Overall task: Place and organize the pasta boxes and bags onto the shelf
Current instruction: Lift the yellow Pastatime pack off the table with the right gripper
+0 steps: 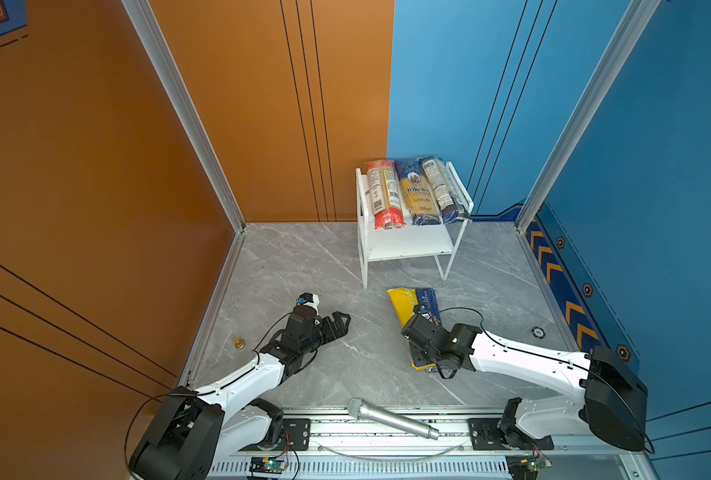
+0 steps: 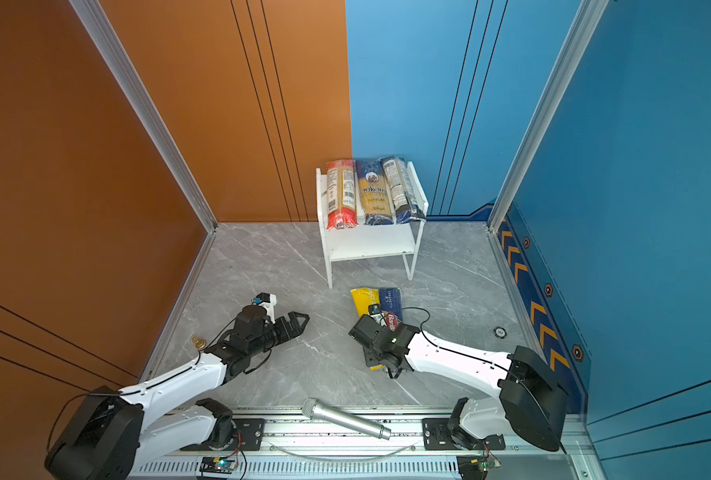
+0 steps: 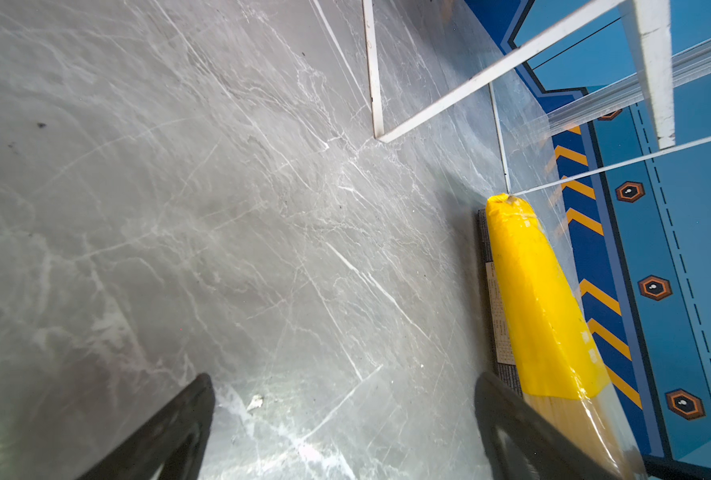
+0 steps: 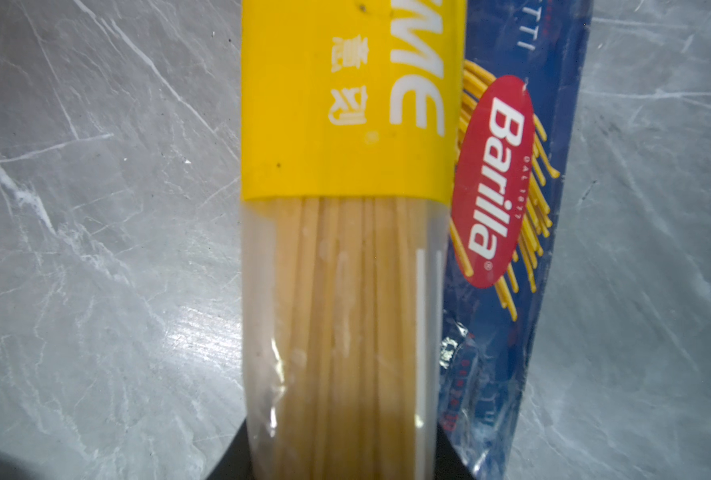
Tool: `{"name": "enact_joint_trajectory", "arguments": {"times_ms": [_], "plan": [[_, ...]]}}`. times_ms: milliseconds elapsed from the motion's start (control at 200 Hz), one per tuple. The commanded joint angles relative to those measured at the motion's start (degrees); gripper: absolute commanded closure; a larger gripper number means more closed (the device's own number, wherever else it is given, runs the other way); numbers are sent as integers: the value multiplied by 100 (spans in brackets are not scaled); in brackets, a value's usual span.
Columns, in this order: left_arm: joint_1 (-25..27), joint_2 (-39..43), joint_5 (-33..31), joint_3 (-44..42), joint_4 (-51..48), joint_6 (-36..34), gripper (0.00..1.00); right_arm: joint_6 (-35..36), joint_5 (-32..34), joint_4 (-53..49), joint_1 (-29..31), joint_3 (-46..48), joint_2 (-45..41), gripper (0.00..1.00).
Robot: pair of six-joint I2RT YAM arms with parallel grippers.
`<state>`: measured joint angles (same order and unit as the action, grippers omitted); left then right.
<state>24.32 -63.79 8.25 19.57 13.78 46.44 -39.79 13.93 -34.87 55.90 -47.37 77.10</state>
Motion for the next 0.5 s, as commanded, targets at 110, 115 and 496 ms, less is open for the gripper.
{"name": "enact_joint_trajectory", "arguments": {"times_ms": [110, 115, 496], "plan": [[-58, 33, 96, -68, 92, 32, 2, 89, 428, 187, -37, -408, -420, 100], [-54, 33, 92, -68, 91, 32, 2, 92, 427, 185, -36, -411, -422, 100], [-54, 50, 121, -68, 99, 26, 2, 155, 485, 61, -61, -557, -589, 100]]}}
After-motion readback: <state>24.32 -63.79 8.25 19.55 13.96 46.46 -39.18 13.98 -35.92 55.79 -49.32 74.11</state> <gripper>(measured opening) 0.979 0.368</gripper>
